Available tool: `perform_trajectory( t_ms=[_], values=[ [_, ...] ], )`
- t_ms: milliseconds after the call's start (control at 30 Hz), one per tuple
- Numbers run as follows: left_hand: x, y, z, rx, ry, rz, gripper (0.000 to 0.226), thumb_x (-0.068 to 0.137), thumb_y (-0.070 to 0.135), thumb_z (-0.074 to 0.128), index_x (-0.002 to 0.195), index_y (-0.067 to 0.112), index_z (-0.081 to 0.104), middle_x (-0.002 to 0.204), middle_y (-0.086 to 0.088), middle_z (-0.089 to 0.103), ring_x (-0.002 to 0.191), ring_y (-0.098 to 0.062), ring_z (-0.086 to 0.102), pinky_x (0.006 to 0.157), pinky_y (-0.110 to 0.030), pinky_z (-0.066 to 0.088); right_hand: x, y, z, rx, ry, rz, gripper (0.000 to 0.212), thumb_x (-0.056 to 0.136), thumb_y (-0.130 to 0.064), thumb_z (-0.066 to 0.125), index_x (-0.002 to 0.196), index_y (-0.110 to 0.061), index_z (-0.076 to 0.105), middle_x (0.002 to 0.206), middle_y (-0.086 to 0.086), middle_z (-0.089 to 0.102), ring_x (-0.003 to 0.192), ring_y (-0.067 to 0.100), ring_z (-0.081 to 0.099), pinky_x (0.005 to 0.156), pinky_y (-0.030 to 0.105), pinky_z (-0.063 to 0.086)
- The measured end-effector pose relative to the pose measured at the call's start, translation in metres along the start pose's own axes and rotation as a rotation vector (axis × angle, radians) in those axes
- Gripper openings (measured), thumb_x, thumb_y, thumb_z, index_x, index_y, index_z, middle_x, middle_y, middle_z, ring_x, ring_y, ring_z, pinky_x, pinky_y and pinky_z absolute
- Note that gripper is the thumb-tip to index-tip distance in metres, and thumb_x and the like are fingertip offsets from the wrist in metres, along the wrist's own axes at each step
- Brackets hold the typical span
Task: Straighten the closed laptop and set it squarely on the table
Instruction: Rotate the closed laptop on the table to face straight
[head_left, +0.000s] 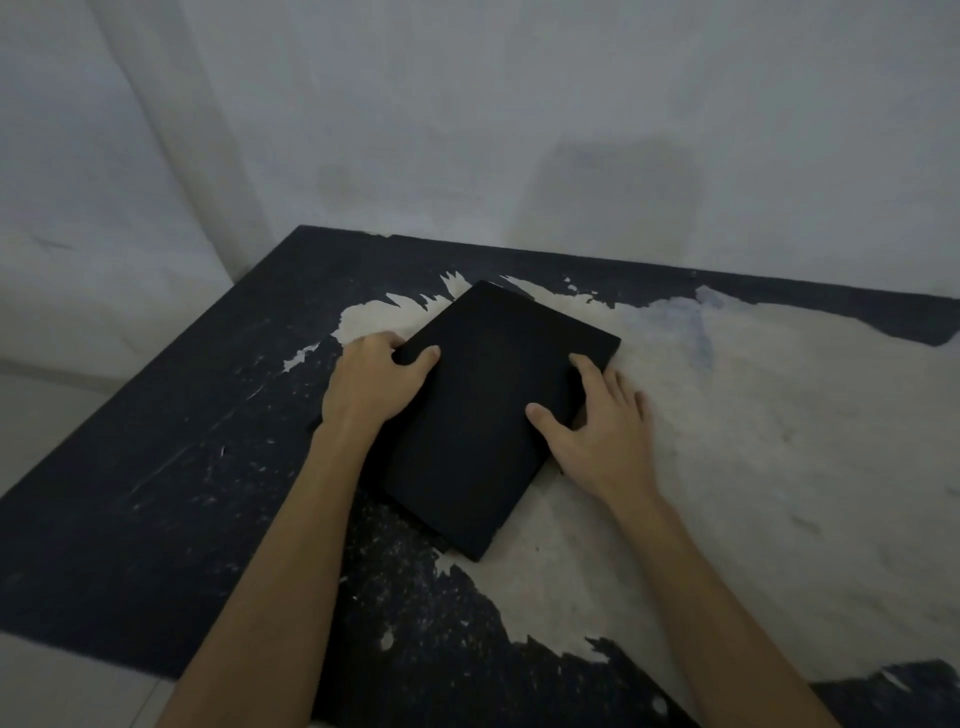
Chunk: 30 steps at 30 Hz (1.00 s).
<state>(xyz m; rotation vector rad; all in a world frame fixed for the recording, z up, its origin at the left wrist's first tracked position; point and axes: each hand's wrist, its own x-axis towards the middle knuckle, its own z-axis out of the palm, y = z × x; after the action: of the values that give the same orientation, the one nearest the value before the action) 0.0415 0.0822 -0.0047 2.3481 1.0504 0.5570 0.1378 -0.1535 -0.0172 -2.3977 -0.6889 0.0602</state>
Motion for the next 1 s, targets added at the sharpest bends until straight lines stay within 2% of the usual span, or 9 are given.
perform_trajectory(
  t_ms=[167, 300, 433, 567, 633, 700, 833, 900, 1000],
  values=[
    [0.002, 0.000, -0.009, 0.095, -0.052, 0.035, 0.058, 0.093, 0.063, 0.054, 0.084, 0.007, 0.068, 0.071, -0.004, 0.065, 0.067, -0.022, 0.064, 0.060, -0.036, 0.046, 0.004, 0.000, 0.001, 0.007, -0.028, -0.005, 0.081, 0.087, -0.068, 0.052, 0.157, -0.037, 0.028, 0.164, 0.007, 0.038, 0.153, 0.026, 0.028, 0.127, 0.052, 0.009],
    [0.004, -0.001, -0.013, 0.128, -0.092, 0.083, 0.056, 0.098, 0.059, 0.050, 0.094, 0.006, 0.066, 0.081, -0.006, 0.066, 0.074, -0.024, 0.063, 0.065, -0.039, 0.051, 0.004, 0.001, 0.000, 0.045, -0.017, -0.010, 0.081, 0.086, -0.066, 0.055, 0.157, -0.035, 0.030, 0.162, 0.004, 0.041, 0.152, 0.025, 0.031, 0.127, 0.052, 0.009],
    [0.007, -0.002, -0.013, -0.003, -0.198, 0.052, 0.049, 0.101, 0.056, 0.050, 0.102, 0.010, 0.067, 0.092, 0.000, 0.062, 0.075, -0.011, 0.055, 0.061, -0.030, 0.040, 0.005, 0.002, -0.001, 0.101, -0.009, -0.002, 0.081, 0.086, -0.063, 0.059, 0.156, -0.033, 0.032, 0.161, 0.002, 0.042, 0.151, 0.023, 0.033, 0.127, 0.050, 0.008],
    [0.003, 0.003, -0.013, -0.198, -0.222, -0.043, 0.057, 0.102, 0.053, 0.051, 0.094, 0.001, 0.073, 0.086, -0.020, 0.074, 0.072, -0.027, 0.066, 0.061, -0.035, 0.045, 0.007, 0.002, -0.001, 0.212, 0.020, -0.015, 0.080, 0.086, -0.056, 0.065, 0.155, -0.030, 0.035, 0.160, 0.001, 0.044, 0.147, 0.023, 0.038, 0.125, 0.047, 0.023],
    [-0.002, 0.009, -0.013, -0.295, -0.225, -0.084, 0.058, 0.103, 0.051, 0.050, 0.100, -0.001, 0.074, 0.097, -0.025, 0.076, 0.086, -0.037, 0.073, 0.073, -0.043, 0.054, 0.011, 0.004, -0.004, 0.410, 0.049, -0.022, 0.076, 0.088, -0.045, 0.072, 0.154, -0.027, 0.039, 0.159, -0.001, 0.045, 0.143, 0.017, 0.042, 0.115, 0.032, 0.035],
    [-0.007, 0.017, -0.010, -0.374, -0.204, -0.098, 0.057, 0.106, 0.047, 0.047, 0.101, -0.002, 0.074, 0.102, -0.025, 0.077, 0.096, -0.040, 0.072, 0.084, -0.048, 0.056, 0.018, 0.004, -0.008, 0.552, 0.085, -0.027, 0.072, 0.091, -0.034, 0.074, 0.154, -0.027, 0.041, 0.160, -0.004, 0.043, 0.135, 0.005, 0.039, 0.098, 0.011, 0.032],
    [-0.016, 0.036, 0.002, -0.566, -0.190, -0.149, 0.046, 0.109, 0.038, 0.044, 0.091, 0.009, 0.075, 0.088, -0.004, 0.077, 0.086, -0.022, 0.071, 0.072, -0.031, 0.054, 0.039, 0.010, -0.016, 0.737, 0.136, 0.018, 0.069, 0.092, -0.016, 0.072, 0.153, -0.028, 0.042, 0.152, -0.010, 0.044, 0.123, -0.004, 0.041, 0.076, -0.007, 0.033],
    [-0.021, 0.041, 0.007, -0.649, -0.213, -0.181, 0.043, 0.111, 0.035, 0.041, 0.090, 0.015, 0.074, 0.091, 0.001, 0.076, 0.089, -0.017, 0.071, 0.066, -0.024, 0.053, 0.046, 0.017, -0.023, 0.874, 0.129, 0.069, 0.071, 0.096, -0.012, 0.068, 0.157, -0.028, 0.035, 0.144, -0.011, 0.048, 0.115, -0.005, 0.053, 0.076, -0.002, 0.046],
    [-0.029, 0.050, 0.014, -0.753, -0.247, -0.228, 0.044, 0.112, 0.034, 0.038, 0.091, 0.018, 0.074, 0.092, 0.004, 0.078, 0.088, -0.012, 0.072, 0.057, -0.014, 0.052, 0.056, 0.024, -0.032, 1.013, 0.049, 0.204, 0.062, 0.102, -0.020, 0.061, 0.157, -0.031, 0.035, 0.141, 0.004, 0.061, 0.117, 0.021, 0.067, 0.092, 0.040, 0.061]
  ],
)
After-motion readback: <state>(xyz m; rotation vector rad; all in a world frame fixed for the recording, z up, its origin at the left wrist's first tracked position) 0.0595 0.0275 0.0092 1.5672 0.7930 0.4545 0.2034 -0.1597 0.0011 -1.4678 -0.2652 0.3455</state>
